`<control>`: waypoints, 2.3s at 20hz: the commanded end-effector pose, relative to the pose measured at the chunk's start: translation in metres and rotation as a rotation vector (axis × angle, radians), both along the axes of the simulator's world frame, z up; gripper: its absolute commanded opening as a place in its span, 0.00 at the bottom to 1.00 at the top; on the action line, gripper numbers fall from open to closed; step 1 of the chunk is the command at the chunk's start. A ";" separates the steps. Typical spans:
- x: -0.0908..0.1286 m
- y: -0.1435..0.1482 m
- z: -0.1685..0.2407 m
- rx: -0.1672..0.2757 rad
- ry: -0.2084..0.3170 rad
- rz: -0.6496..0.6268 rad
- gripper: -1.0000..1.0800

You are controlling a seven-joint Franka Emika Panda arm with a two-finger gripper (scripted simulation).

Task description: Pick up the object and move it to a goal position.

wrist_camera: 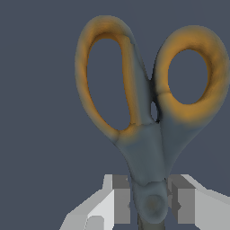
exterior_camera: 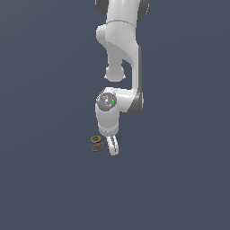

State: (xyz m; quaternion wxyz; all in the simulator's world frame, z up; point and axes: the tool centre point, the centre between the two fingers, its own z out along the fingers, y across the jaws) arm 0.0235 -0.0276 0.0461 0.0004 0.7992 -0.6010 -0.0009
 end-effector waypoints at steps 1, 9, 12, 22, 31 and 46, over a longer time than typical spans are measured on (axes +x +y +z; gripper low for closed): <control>-0.003 0.010 0.017 0.001 -0.002 0.000 0.00; -0.020 0.053 0.094 0.002 -0.001 0.000 0.00; -0.027 0.072 0.126 0.001 -0.001 0.000 0.00; -0.048 0.132 0.236 -0.002 -0.002 -0.001 0.00; -0.066 0.187 0.332 -0.003 -0.003 -0.001 0.00; -0.079 0.243 0.425 -0.001 -0.002 0.002 0.00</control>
